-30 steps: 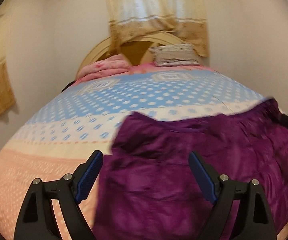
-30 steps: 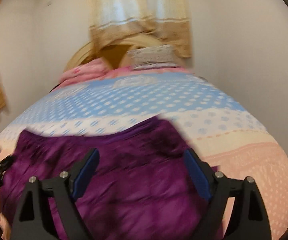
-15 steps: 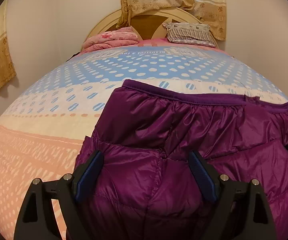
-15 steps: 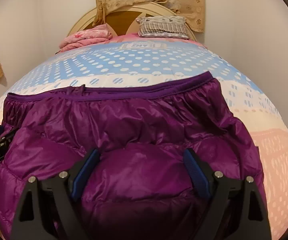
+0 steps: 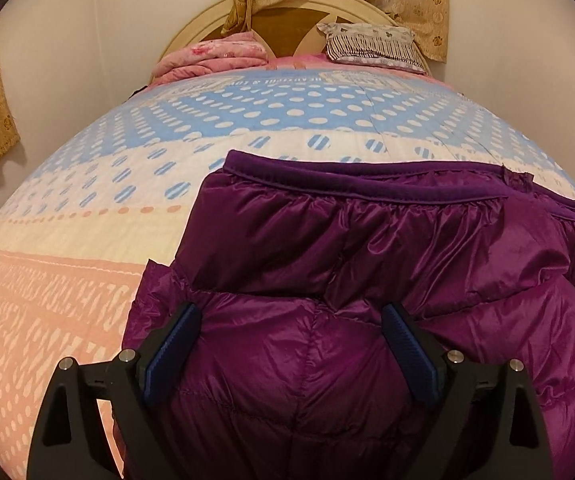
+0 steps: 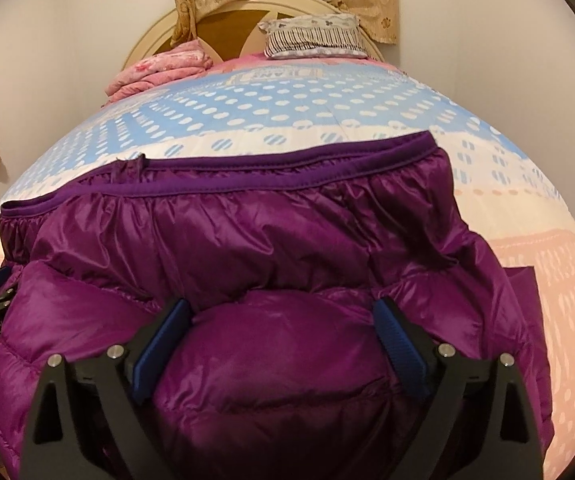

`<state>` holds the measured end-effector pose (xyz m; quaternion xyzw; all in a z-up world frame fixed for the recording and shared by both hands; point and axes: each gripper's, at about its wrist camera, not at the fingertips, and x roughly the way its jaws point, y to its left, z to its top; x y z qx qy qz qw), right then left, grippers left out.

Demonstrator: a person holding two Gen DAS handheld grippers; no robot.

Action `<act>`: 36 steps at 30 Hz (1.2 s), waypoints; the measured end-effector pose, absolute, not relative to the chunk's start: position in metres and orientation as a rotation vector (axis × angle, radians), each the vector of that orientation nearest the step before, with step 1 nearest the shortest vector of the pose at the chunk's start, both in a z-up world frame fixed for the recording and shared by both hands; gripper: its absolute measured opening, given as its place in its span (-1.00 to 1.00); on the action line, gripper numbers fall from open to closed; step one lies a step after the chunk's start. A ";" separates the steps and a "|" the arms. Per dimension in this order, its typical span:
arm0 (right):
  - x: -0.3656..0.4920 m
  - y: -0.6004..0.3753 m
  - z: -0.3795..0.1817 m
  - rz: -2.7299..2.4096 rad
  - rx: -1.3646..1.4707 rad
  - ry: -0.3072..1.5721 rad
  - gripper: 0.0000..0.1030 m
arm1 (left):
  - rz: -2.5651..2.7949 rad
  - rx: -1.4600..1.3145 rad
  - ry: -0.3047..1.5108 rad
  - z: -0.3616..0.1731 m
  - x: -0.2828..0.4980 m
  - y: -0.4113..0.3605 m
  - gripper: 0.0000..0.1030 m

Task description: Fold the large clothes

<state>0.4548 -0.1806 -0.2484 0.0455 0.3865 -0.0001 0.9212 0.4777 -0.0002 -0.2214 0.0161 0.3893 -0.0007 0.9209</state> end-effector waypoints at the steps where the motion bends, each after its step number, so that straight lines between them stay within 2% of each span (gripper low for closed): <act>1: 0.455 -0.181 -0.249 0.000 0.094 0.797 0.85 | -0.002 0.033 0.804 -0.222 0.478 0.000 0.81; 18: 0.465 -0.178 -0.258 -0.033 0.069 0.856 0.96 | 0.023 0.059 0.845 -0.229 0.487 -0.004 0.87; 36: 0.469 -0.172 -0.261 -0.057 0.028 0.882 0.98 | 0.036 0.069 0.843 -0.230 0.489 -0.005 0.87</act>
